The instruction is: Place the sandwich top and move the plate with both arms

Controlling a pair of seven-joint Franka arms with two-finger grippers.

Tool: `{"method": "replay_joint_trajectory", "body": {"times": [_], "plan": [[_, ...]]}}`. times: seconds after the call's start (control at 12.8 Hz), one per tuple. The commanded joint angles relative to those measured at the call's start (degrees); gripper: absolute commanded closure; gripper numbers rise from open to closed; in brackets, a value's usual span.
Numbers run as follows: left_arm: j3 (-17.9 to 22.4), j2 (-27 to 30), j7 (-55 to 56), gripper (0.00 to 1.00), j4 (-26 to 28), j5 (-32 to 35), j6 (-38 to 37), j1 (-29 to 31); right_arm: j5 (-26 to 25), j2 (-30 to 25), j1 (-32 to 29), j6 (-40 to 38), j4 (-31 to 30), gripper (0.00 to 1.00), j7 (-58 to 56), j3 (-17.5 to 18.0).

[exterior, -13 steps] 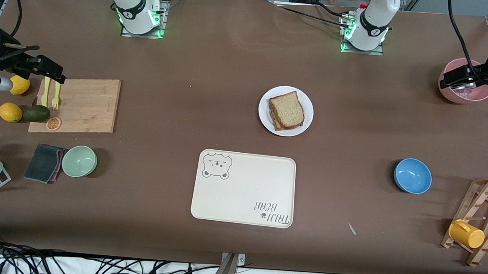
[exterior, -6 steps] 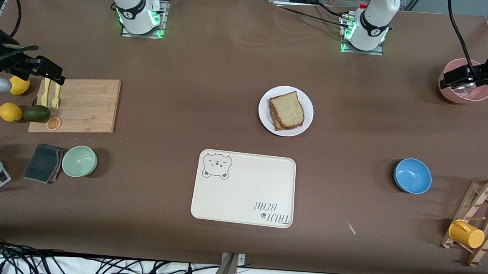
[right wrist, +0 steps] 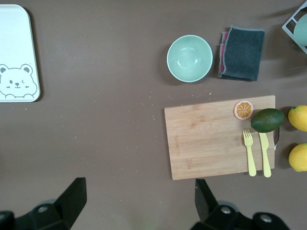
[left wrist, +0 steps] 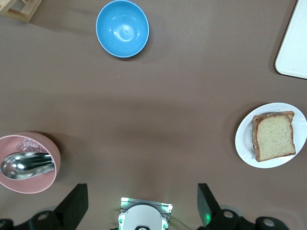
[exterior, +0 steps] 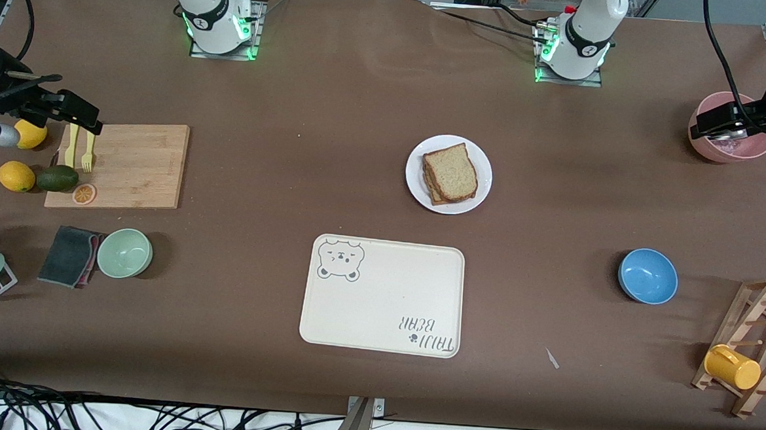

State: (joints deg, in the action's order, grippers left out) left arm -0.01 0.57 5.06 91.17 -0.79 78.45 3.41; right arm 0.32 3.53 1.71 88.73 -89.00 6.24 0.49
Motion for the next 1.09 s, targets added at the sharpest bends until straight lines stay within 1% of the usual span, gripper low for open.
{"method": "replay_joint_trajectory", "body": {"times": [0.0, 1.02], "plan": [[-0.3, 0.4, -0.5, 0.00, -0.4, -1.4, -0.8, 0.5, 0.8, 1.9, 0.2, -0.5, 2.5, 0.00, 0.0, -0.1], [-0.3, 0.3, -0.5, 0.00, -0.5, -1.4, -0.8, 0.5, 0.2, 2.6, -0.4, 0.7, 3.0, 0.00, 0.5, -0.4]]}}
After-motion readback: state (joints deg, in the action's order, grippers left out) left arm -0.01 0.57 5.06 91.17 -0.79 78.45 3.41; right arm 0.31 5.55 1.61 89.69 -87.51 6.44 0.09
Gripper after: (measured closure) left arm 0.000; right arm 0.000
